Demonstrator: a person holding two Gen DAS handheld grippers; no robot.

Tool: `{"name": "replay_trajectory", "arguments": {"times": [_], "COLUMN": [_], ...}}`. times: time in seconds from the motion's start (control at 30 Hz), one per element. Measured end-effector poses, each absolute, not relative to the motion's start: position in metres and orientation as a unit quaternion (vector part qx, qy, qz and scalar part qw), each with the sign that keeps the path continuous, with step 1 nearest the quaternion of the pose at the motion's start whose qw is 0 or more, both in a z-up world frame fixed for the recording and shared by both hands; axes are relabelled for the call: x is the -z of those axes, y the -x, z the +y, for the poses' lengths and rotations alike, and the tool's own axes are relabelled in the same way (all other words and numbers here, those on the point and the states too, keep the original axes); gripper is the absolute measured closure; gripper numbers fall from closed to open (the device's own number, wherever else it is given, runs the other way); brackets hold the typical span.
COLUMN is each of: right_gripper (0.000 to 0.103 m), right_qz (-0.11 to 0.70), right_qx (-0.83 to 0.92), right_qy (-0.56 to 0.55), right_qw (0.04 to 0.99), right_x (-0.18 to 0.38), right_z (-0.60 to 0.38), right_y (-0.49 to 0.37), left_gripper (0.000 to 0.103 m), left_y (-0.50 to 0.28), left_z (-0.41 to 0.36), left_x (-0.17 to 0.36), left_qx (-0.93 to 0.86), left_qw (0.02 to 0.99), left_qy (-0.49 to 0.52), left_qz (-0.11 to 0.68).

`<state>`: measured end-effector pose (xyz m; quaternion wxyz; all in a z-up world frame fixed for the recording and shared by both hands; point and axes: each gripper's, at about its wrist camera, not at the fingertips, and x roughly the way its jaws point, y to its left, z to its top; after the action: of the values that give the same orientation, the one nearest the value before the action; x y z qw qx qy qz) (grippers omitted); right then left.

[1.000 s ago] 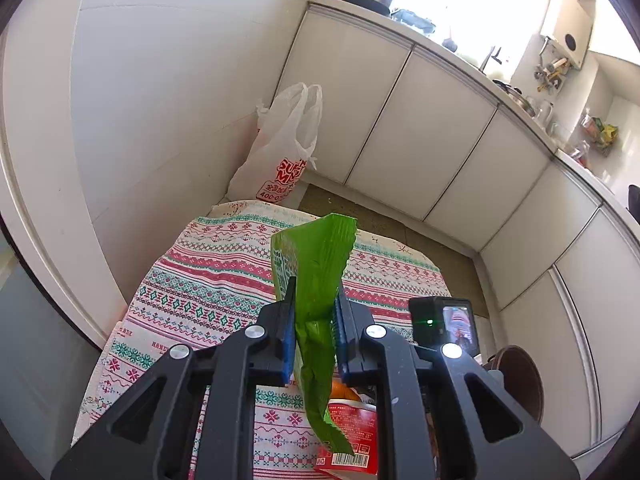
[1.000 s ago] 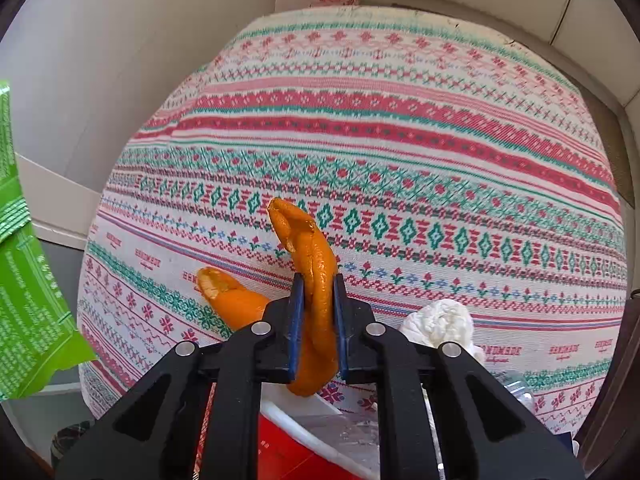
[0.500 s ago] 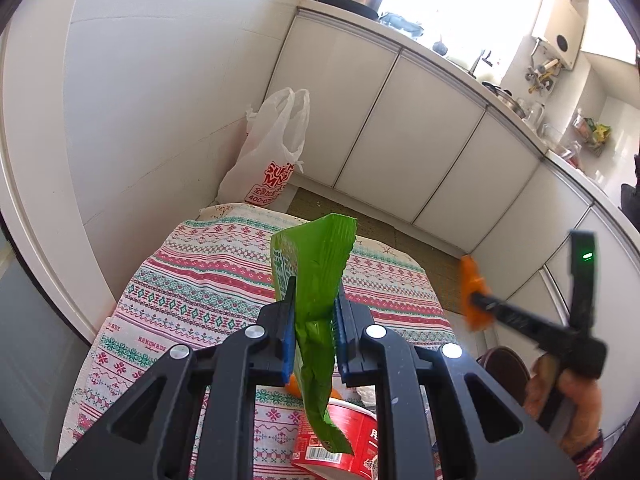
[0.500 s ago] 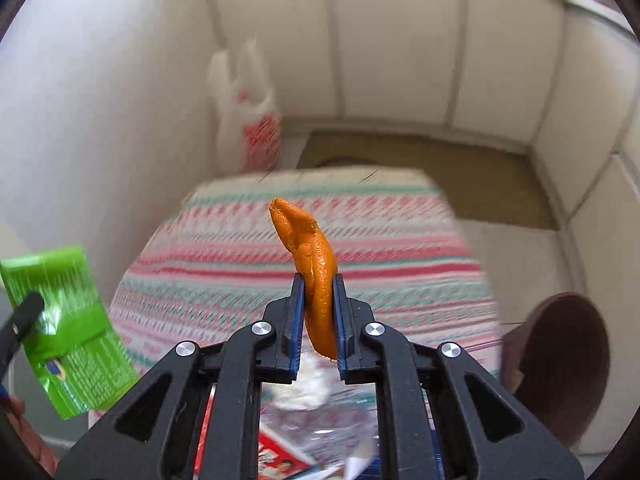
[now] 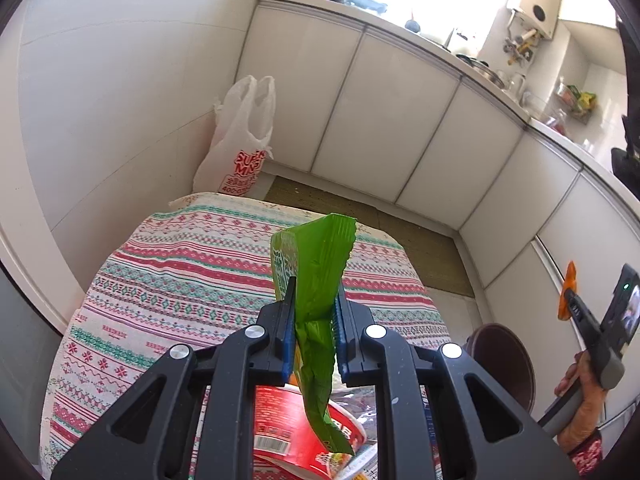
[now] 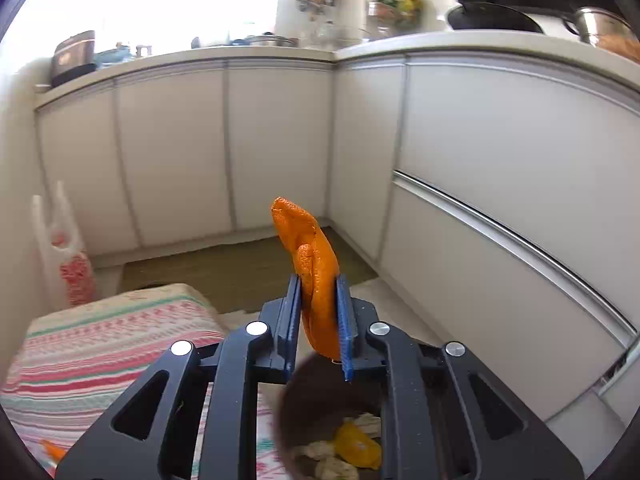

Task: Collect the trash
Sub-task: 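Drop the orange peel into the bin with right tool while left releases green bag there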

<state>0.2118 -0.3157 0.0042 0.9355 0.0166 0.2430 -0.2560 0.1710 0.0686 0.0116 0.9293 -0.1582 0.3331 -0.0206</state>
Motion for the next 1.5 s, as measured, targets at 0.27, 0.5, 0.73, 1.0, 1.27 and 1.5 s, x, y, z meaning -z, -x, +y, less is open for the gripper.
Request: {"name": "replay_trajectory", "arguments": {"times": [0.27,0.5,0.73,1.0,1.27,1.5], "right_gripper": [0.015,0.007,0.007,0.007,0.007,0.007], "right_qz": [0.2,0.157,0.177,0.188,0.209,0.226], "right_qx": [0.326,0.411,0.458,0.482,0.477,0.467], "right_qy": [-0.001,-0.041,-0.156,-0.206,-0.248,-0.244], "right_qw": [0.924,0.897,0.857,0.83,0.817,0.819], "right_x": [0.003,-0.034,-0.034,-0.017,-0.004,-0.001], "right_z": [-0.346,-0.387,-0.46,-0.505,-0.517,-0.515], "right_y": [-0.172,-0.116,-0.057,-0.042,-0.044,-0.058], "left_gripper": [0.087,0.087,0.087,0.087,0.085,0.072], "left_y": [-0.167,-0.158,-0.169,-0.183,-0.21,-0.227], "left_z": [0.02,-0.057,-0.165,-0.278,-0.339,-0.349], "left_x": [-0.01,-0.021,-0.05,-0.048,-0.013,0.009], "left_qx": [0.059,0.13,0.214,0.268,0.266,0.258], "left_qw": [0.933,0.939,0.933,0.915,0.899,0.886], "left_qy": [0.131,0.089,0.069,0.022,-0.008,0.001], "left_qz": [0.331,0.304,0.282,0.3,0.347,0.385]}}
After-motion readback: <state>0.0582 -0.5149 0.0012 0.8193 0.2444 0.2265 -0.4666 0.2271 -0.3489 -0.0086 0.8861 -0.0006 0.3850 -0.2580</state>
